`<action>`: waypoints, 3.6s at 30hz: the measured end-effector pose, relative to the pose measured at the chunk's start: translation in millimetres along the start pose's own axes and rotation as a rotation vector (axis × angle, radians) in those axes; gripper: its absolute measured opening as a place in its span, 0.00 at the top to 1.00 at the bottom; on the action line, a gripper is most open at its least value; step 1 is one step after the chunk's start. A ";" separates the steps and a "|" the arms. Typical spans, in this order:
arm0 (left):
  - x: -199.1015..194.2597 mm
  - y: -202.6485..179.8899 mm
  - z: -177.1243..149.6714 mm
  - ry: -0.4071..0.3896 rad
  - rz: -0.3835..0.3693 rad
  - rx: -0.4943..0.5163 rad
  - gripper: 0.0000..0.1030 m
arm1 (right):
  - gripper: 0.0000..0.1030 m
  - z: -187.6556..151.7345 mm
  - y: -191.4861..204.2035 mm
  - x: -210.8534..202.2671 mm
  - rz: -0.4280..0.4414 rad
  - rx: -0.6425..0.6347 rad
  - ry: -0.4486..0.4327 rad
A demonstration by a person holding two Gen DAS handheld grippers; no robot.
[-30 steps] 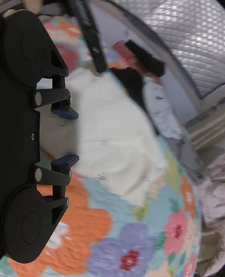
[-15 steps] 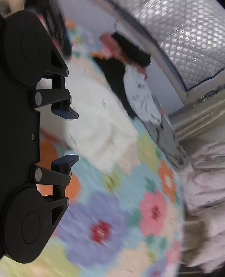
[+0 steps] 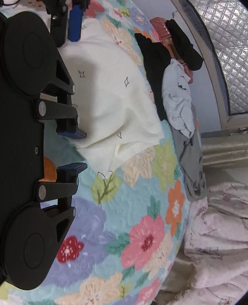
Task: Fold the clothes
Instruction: 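Grasp the folded cream garment's edge with the right gripper while the left gripper grasps it, then lift the folded garment with both grippers and carry it to the clothes stack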
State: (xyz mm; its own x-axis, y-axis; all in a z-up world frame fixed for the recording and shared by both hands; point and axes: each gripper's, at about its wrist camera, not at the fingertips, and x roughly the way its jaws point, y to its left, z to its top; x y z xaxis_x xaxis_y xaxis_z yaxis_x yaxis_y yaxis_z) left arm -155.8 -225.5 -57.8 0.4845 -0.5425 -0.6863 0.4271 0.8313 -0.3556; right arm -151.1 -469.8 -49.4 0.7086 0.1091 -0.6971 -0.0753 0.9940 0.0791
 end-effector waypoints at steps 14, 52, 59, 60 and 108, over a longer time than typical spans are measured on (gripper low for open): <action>8.7 5.9 -2.1 0.003 0.059 0.027 0.62 | 1.00 37.7 -8.8 2.7 -0.233 -0.139 -0.145; 37.5 97.9 42.6 0.153 -0.286 -0.215 0.65 | 0.80 -53.2 36.8 12.1 0.498 0.766 -0.009; 2.8 75.4 48.2 0.072 -0.402 -0.209 0.67 | 0.81 -44.5 33.0 -40.6 0.511 0.745 -0.129; -3.0 68.4 50.0 0.059 -0.418 -0.198 0.67 | 0.81 -43.8 30.1 -51.6 0.511 0.740 -0.148; 133.3 -590.9 120.4 0.068 -0.651 0.652 0.67 | 0.45 -141.4 -363.8 -397.9 -0.379 0.891 -0.823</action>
State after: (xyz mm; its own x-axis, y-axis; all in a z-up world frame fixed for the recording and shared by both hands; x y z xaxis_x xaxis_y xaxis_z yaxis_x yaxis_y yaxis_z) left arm -251.7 -803.6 137.3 -0.0394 -0.8536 -0.5195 0.9550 0.1208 -0.2710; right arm -504.9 -874.3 98.4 0.8312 -0.5329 -0.1588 0.4959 0.5811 0.6453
